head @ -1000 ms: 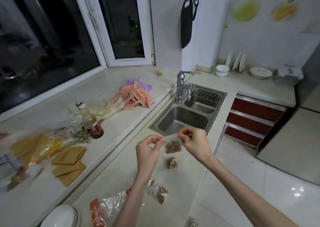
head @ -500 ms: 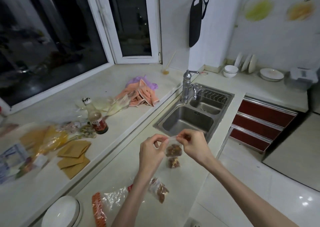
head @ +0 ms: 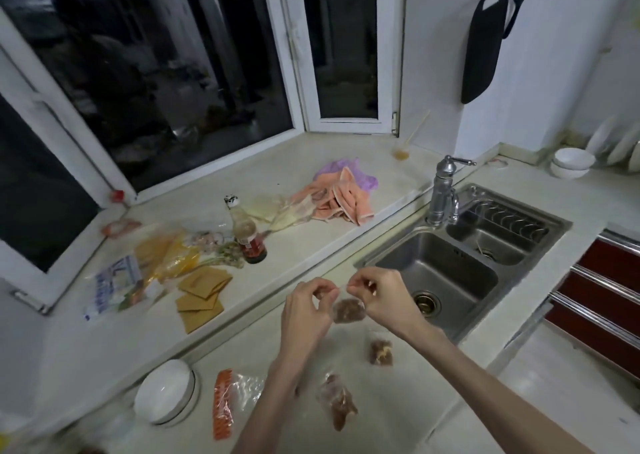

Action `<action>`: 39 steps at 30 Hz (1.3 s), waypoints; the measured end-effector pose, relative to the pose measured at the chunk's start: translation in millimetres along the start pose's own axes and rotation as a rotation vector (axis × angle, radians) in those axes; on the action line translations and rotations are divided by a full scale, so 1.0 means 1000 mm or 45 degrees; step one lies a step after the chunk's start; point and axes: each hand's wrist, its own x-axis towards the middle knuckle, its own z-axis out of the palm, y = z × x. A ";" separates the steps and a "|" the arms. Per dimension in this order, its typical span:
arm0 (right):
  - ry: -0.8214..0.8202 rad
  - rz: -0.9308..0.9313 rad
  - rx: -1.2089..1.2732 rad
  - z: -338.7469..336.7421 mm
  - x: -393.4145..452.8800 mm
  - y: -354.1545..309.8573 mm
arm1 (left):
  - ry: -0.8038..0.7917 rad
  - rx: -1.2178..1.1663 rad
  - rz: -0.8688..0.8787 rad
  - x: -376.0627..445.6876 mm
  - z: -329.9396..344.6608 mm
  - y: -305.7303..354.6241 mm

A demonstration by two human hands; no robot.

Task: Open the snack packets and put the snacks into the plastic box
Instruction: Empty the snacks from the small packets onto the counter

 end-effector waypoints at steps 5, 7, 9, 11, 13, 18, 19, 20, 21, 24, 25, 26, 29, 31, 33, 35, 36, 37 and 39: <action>-0.189 -0.071 -0.018 -0.001 0.010 0.015 | 0.052 0.164 -0.052 -0.003 0.012 0.006; -0.225 -0.120 -0.025 -0.003 0.013 0.020 | 0.082 0.244 -0.081 -0.004 0.017 0.010; -0.240 -0.159 -0.042 -0.003 0.015 0.025 | 0.111 0.300 -0.121 -0.005 0.022 0.014; -0.236 -0.184 -0.046 -0.002 0.015 0.029 | 0.136 0.287 -0.170 -0.006 0.026 0.016; -0.243 -0.187 -0.038 -0.001 0.018 0.032 | 0.146 0.269 -0.212 -0.007 0.028 0.018; -0.374 -0.171 0.126 0.001 0.021 0.038 | 0.139 0.382 -0.207 -0.012 0.022 0.024; -0.390 -0.173 0.166 0.002 0.021 0.039 | 0.149 0.413 -0.198 -0.011 0.019 0.024; -0.395 -0.173 0.191 0.003 0.022 0.039 | 0.157 0.435 -0.193 -0.011 0.017 0.024; -0.396 -0.171 0.203 0.004 0.022 0.039 | 0.164 0.449 -0.203 -0.010 0.015 0.025; -0.409 -0.226 0.180 0.005 0.027 0.035 | 0.189 0.409 -0.288 -0.011 0.013 0.023; -0.410 -0.257 0.161 0.005 0.029 0.033 | 0.205 0.394 -0.323 -0.012 0.011 0.022; -0.404 -0.279 0.143 0.005 0.031 0.031 | 0.217 0.388 -0.347 -0.012 0.009 0.022; -0.367 -0.286 0.110 0.002 0.036 0.029 | 0.253 0.443 -0.358 -0.012 0.003 0.025; -0.341 -0.272 0.116 0.001 0.038 0.027 | 0.295 0.441 -0.363 -0.014 -0.001 0.025; -0.319 -0.267 0.122 0.001 0.040 0.025 | 0.342 0.389 -0.371 -0.016 -0.001 0.025; -0.307 -0.289 0.144 0.002 0.043 0.025 | 0.364 0.355 -0.380 -0.019 0.001 0.025; -0.306 -0.300 0.149 0.002 0.043 0.026 | 0.384 0.352 -0.382 -0.020 0.001 0.025; -0.303 -0.306 0.152 0.002 0.043 0.026 | 0.412 0.355 -0.386 -0.021 0.001 0.025; -0.304 -0.308 0.165 0.001 0.043 0.027 | 0.457 0.344 -0.400 -0.021 -0.001 0.025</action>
